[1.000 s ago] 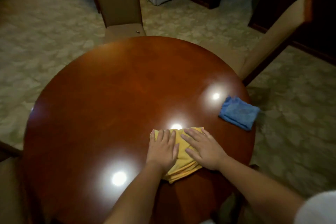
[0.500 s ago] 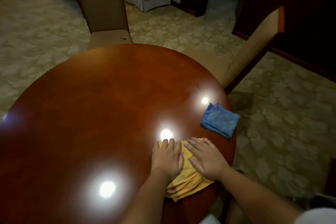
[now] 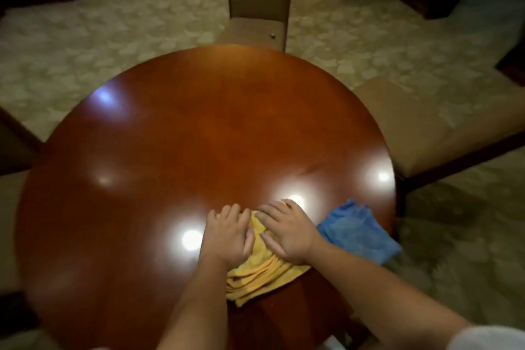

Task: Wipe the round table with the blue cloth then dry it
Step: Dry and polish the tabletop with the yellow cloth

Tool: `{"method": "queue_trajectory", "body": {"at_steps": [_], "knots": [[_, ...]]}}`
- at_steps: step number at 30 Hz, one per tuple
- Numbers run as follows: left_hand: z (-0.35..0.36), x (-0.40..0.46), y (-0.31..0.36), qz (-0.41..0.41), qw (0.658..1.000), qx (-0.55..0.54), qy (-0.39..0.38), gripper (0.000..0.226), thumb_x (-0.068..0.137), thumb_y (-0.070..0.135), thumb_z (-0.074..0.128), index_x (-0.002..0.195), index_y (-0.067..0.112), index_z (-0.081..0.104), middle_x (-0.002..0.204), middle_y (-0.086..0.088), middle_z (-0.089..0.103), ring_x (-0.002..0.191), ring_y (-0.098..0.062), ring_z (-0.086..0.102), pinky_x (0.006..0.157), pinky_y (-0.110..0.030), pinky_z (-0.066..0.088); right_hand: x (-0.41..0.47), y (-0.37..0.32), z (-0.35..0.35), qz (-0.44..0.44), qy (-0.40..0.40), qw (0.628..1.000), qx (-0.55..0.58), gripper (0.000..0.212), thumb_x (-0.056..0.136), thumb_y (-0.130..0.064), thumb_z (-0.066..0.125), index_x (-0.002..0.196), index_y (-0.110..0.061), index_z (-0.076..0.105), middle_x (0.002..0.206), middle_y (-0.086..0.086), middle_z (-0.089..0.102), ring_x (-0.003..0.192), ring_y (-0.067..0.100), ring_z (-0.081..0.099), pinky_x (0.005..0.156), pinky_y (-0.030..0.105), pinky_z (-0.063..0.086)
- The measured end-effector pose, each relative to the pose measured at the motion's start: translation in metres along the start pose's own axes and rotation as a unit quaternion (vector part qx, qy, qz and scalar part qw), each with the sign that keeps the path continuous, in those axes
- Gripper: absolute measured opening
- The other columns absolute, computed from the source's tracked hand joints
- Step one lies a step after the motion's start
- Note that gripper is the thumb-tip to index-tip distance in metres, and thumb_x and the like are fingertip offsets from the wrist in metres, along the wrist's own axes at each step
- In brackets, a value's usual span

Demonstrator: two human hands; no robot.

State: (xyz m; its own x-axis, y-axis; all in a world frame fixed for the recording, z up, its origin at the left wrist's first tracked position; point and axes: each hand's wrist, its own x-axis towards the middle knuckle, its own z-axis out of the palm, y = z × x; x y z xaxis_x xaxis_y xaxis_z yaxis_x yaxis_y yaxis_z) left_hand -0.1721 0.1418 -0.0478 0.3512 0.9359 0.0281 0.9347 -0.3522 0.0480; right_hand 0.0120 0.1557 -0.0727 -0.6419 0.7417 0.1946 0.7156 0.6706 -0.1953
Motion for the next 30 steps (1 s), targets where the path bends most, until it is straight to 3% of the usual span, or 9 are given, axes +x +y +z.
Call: {"method": "queue_trajectory", "body": {"at_steps": [6, 15, 19, 25, 30], "knots": [[-0.01, -0.001, 0.012, -0.094, 0.995, 0.021, -0.037, 0.037, 0.078, 0.038, 0.036, 0.091, 0.016, 0.063, 0.08, -0.003, 0.058, 0.072, -0.025, 0.056, 0.061, -0.04, 0.045, 0.017, 0.013, -0.005, -0.058, -0.027, 0.998, -0.004, 0.045, 0.091, -0.042, 0.041, 0.119, -0.013, 0.061, 0.119, 0.005, 0.062, 0.11, 0.024, 0.055, 0.088, 0.039, 0.044], [0.002, -0.004, 0.015, -0.143, 0.99, -0.015, -0.003, 0.035, 0.078, 0.037, 0.037, 0.09, 0.018, 0.064, 0.081, -0.001, 0.058, 0.074, -0.026, 0.057, 0.064, -0.04, 0.045, 0.008, -0.006, -0.007, 0.03, -0.02, 0.999, 0.003, 0.043, 0.09, -0.039, 0.04, 0.115, -0.013, 0.063, 0.118, 0.008, 0.063, 0.11, 0.027, 0.059, 0.089, 0.04, 0.049], [0.006, -0.006, 0.014, -0.145, 0.989, -0.023, 0.0, 0.036, 0.079, 0.037, 0.038, 0.094, 0.019, 0.065, 0.083, 0.0, 0.059, 0.076, -0.025, 0.058, 0.068, -0.041, 0.047, 0.007, -0.011, -0.008, 0.06, -0.026, 0.998, -0.011, 0.046, 0.09, -0.041, 0.039, 0.117, -0.016, 0.065, 0.128, 0.011, 0.06, 0.113, 0.027, 0.059, 0.091, 0.042, 0.049], [0.015, -0.003, 0.013, -0.147, 0.989, -0.02, 0.024, 0.034, 0.079, 0.036, 0.04, 0.097, 0.017, 0.061, 0.087, -0.001, 0.058, 0.078, -0.024, 0.058, 0.07, -0.04, 0.045, 0.005, -0.035, -0.005, 0.129, -0.012, 0.992, -0.009, 0.045, 0.084, -0.036, 0.039, 0.117, -0.018, 0.063, 0.118, 0.008, 0.062, 0.106, 0.025, 0.058, 0.091, 0.042, 0.034], [0.02, -0.016, 0.028, -0.231, 0.97, -0.011, 0.075, 0.034, 0.081, 0.037, 0.042, 0.099, 0.013, 0.058, 0.087, -0.002, 0.057, 0.078, -0.024, 0.055, 0.076, -0.035, 0.033, 0.006, -0.012, -0.006, 0.025, -0.021, 0.999, 0.005, 0.04, 0.085, -0.038, 0.04, 0.115, -0.019, 0.058, 0.11, 0.005, 0.058, 0.102, 0.025, 0.051, 0.086, 0.042, 0.033]]}}
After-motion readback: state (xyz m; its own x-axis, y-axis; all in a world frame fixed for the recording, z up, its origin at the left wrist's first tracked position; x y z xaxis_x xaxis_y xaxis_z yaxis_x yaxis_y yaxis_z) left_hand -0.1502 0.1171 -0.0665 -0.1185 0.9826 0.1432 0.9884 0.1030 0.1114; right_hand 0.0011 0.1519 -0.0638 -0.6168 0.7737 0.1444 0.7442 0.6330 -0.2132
